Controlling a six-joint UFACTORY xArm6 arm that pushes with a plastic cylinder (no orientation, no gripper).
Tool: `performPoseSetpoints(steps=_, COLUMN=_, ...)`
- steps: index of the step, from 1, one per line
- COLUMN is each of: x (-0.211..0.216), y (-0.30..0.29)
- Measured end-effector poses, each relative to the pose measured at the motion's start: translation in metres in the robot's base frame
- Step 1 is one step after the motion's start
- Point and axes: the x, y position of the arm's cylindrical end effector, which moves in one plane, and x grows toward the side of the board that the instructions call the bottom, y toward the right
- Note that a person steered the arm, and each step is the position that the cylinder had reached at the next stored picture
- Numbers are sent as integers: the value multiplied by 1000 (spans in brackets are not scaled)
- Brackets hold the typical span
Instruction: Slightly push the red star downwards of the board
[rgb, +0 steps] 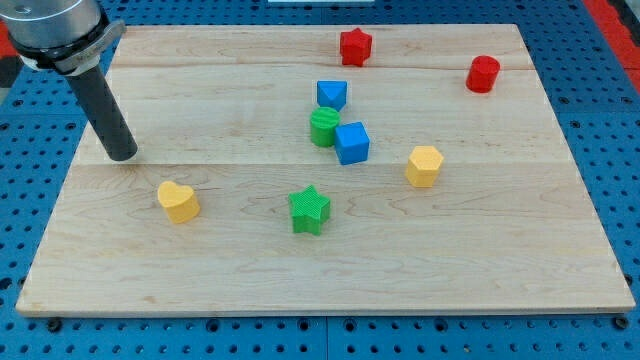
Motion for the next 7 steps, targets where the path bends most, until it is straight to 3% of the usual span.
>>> performPoseSetpoints(steps=2, x=1, y=30)
performPoseSetpoints(steps=3, x=7, y=141)
performPoseSetpoints(steps=4, x=-25, y=191)
performPoseSetpoints(steps=6, x=-167, y=182)
performPoseSetpoints(steps=7, x=-216, y=180)
